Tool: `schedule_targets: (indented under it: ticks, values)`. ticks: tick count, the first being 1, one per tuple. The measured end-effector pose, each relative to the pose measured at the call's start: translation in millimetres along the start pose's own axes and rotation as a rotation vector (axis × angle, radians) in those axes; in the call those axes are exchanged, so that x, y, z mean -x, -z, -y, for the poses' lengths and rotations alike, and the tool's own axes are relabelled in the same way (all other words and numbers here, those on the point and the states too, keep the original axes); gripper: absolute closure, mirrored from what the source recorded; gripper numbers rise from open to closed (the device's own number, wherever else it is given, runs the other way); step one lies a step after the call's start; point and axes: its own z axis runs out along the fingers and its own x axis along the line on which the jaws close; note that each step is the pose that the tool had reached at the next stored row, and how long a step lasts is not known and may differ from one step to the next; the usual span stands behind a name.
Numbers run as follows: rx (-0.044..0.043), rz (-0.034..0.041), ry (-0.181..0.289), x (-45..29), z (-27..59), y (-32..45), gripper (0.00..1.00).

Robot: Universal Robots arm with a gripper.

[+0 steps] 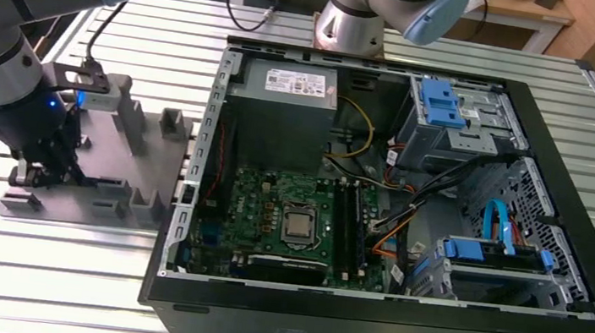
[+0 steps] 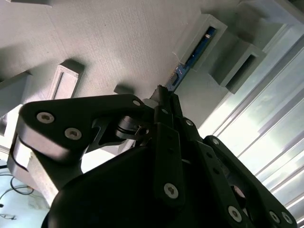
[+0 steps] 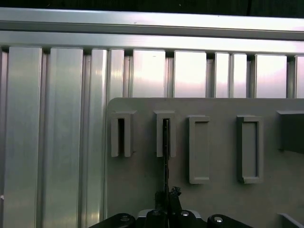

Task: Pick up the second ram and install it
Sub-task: 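Pick up the second ram and move it above second insertion slot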

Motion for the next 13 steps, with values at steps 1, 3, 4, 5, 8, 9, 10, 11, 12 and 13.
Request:
schedule_targets:
  ticks: [1, 3, 4, 5, 8, 9, 10, 11, 12, 13]
  values:
    - [-0.0001, 0.0001, 0.000, 0.1, 0.0, 1.2, 0.86]
    - [-0.0001, 0.0002, 0.000, 0.2, 0.2, 4.4, 0.86]
    - [-0.0002, 0.0003, 0.000, 0.3, 0.2, 6.6, 0.86]
    - [-0.0001, 0.0002, 0.000, 0.3, 0.2, 8.8, 0.86]
    - [-0.0001, 0.0002, 0.000, 0.5, 0.4, 14.5, 0.86]
    - [-0.0002, 0.0003, 0.000, 0.5, 0.4, 15.4, 0.86]
    - [-0.0002, 0.0003, 0.000, 0.6, 0.4, 16.4, 0.86]
    - [-0.0001, 0.0002, 0.000, 0.6, 0.4, 17.6, 0.86]
    - [-0.0002, 0.0003, 0.000, 0.7, 0.5, 18.9, 0.86]
    - [-0.0002, 0.0003, 0.000, 0.7, 0.5, 20.7, 0.86]
